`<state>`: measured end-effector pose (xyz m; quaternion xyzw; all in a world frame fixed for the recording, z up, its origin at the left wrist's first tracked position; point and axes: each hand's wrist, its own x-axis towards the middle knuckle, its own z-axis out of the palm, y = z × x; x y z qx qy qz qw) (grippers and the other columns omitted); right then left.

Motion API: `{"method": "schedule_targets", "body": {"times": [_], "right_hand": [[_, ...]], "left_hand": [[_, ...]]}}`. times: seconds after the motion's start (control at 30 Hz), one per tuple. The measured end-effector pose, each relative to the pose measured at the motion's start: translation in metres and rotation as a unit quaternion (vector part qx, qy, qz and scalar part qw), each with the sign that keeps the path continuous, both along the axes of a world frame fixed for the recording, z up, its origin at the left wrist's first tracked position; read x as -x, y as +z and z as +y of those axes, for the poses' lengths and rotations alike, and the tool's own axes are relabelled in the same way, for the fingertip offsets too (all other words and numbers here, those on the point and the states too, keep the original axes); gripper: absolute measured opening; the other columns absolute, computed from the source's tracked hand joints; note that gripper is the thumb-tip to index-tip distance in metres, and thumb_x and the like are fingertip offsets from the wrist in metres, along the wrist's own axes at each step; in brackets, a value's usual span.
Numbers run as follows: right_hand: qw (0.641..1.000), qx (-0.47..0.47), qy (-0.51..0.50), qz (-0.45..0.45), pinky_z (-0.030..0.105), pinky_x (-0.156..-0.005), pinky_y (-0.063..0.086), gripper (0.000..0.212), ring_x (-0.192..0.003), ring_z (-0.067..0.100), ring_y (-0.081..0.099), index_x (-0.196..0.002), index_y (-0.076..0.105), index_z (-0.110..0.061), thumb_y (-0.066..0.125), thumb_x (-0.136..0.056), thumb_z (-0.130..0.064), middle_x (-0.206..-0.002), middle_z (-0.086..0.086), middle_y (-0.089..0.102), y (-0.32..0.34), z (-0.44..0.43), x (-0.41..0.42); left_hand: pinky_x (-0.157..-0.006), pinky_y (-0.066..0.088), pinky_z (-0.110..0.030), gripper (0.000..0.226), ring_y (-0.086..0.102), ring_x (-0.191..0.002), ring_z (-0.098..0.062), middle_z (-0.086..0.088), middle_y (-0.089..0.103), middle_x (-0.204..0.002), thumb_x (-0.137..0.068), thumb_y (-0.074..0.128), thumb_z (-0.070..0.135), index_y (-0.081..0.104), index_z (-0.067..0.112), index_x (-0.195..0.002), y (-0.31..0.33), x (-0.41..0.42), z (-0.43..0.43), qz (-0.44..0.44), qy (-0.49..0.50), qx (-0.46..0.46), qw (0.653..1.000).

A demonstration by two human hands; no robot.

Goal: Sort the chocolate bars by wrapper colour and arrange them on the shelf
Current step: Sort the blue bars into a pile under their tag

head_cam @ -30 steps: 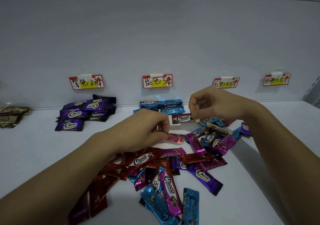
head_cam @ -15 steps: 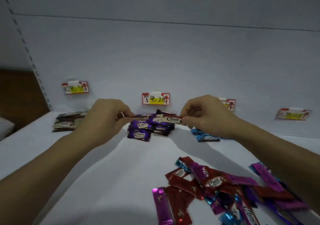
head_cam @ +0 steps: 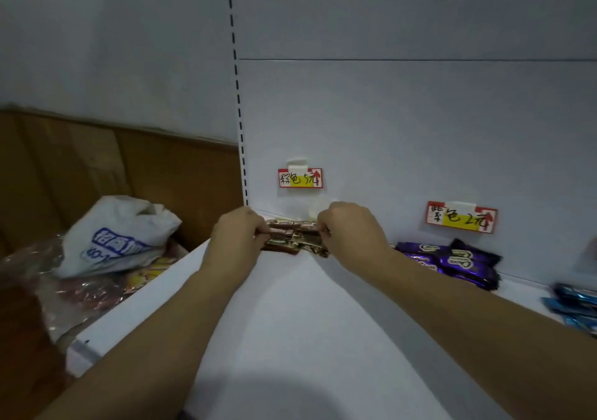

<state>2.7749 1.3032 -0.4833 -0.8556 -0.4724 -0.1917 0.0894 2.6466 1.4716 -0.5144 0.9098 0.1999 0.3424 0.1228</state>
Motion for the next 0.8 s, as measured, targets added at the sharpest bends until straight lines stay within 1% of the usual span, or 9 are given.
{"method": "schedule_targets", "body": {"times": [0.07,0.13,0.27,0.4,0.5,0.6,0.67,0.73,0.8], "right_hand": [[0.999,0.027,-0.001,-0.020,0.033,-0.065,0.046,0.020,-0.084,0.027,0.060,-0.102,0.073,-0.019,0.057,-0.092,-0.012,-0.095,0.002,0.061,-0.007,0.006,0.000],[0.998,0.046,-0.003,-0.037,0.032,-0.063,0.043,0.018,-0.087,0.027,0.060,-0.104,0.072,-0.020,0.057,-0.094,-0.017,-0.097,0.001,0.061,-0.010,0.006,0.001],[0.998,0.047,0.000,-0.030,0.033,-0.067,0.046,0.021,-0.096,0.026,0.060,-0.110,0.071,-0.023,0.054,-0.099,-0.027,-0.103,0.000,0.061,-0.006,-0.010,0.001],[0.999,0.032,0.012,-0.031,0.035,-0.076,0.051,0.022,-0.107,0.023,0.057,-0.116,0.070,-0.027,0.054,-0.101,-0.032,-0.112,-0.003,0.063,0.010,-0.057,0.001],[0.998,0.041,0.001,-0.047,0.036,-0.080,0.051,0.025,-0.113,0.022,0.055,-0.120,0.068,-0.027,0.051,-0.102,-0.034,-0.118,-0.003,0.062,0.026,-0.109,-0.001],[0.996,0.050,-0.037,-0.059,0.038,-0.080,0.051,0.024,-0.113,0.023,0.055,-0.118,0.068,-0.026,0.051,-0.102,-0.033,-0.118,-0.003,0.063,0.037,-0.173,-0.005],[0.995,0.055,-0.064,-0.059,0.039,-0.077,0.051,0.023,-0.111,0.024,0.055,-0.118,0.068,-0.026,0.053,-0.101,-0.032,-0.116,-0.003,0.064,0.044,-0.218,-0.006],[0.992,0.056,-0.094,-0.055,0.040,-0.082,0.052,0.026,-0.113,0.024,0.056,-0.122,0.068,-0.026,0.055,-0.101,-0.031,-0.119,-0.002,0.065,0.050,-0.262,-0.007],[0.990,0.046,-0.128,-0.048,0.040,-0.086,0.051,0.027,-0.116,0.022,0.057,-0.124,0.067,-0.027,0.056,-0.101,-0.032,-0.124,-0.003,0.064,0.055,-0.307,-0.006]], "left_hand": [[-0.079,0.051,-0.033,0.011,0.062,-0.088,-0.021,-0.003,0.069,-0.096,-0.089,0.073,0.013,0.081,0.017,-0.094,-0.001,0.000,-0.001,0.044,-0.001,-0.015,0.999],[-0.080,0.049,-0.033,0.014,0.062,-0.093,-0.022,-0.004,0.069,-0.099,-0.093,0.068,0.019,0.081,0.018,-0.099,-0.001,0.001,-0.003,0.074,-0.004,-0.028,0.997],[-0.082,0.050,-0.035,0.021,0.059,-0.101,-0.020,-0.001,0.066,-0.109,-0.096,0.065,0.027,0.077,0.019,-0.112,-0.002,0.010,-0.009,0.085,0.016,-0.041,0.995],[-0.082,0.048,-0.030,0.025,0.055,-0.104,-0.016,0.005,0.065,-0.115,-0.098,0.062,0.033,0.074,0.023,-0.117,0.004,0.020,-0.037,0.071,0.017,-0.076,0.994],[-0.088,0.050,-0.032,0.028,0.053,-0.108,-0.015,0.008,0.063,-0.120,-0.098,0.060,0.037,0.071,0.027,-0.122,0.016,0.017,-0.079,0.066,-0.030,-0.102,0.992],[-0.094,0.045,-0.032,0.034,0.050,-0.115,-0.014,0.010,0.061,-0.127,-0.099,0.056,0.042,0.066,0.029,-0.129,0.031,0.003,-0.132,0.074,-0.100,-0.140,0.982],[-0.093,0.041,-0.032,0.037,0.048,-0.118,-0.015,0.009,0.058,-0.130,-0.101,0.051,0.044,0.062,0.028,-0.133,0.040,-0.013,-0.170,0.089,-0.146,-0.169,0.971],[-0.090,0.038,-0.033,0.038,0.046,-0.120,-0.017,0.008,0.057,-0.131,-0.101,0.049,0.043,0.060,0.027,-0.134,0.047,-0.032,-0.205,0.099,-0.178,-0.191,0.960],[-0.090,0.040,-0.036,0.035,0.047,-0.119,-0.020,0.006,0.058,-0.129,-0.100,0.051,0.041,0.062,0.026,-0.130,0.052,-0.051,-0.239,0.096,-0.211,-0.202,0.952]]}}
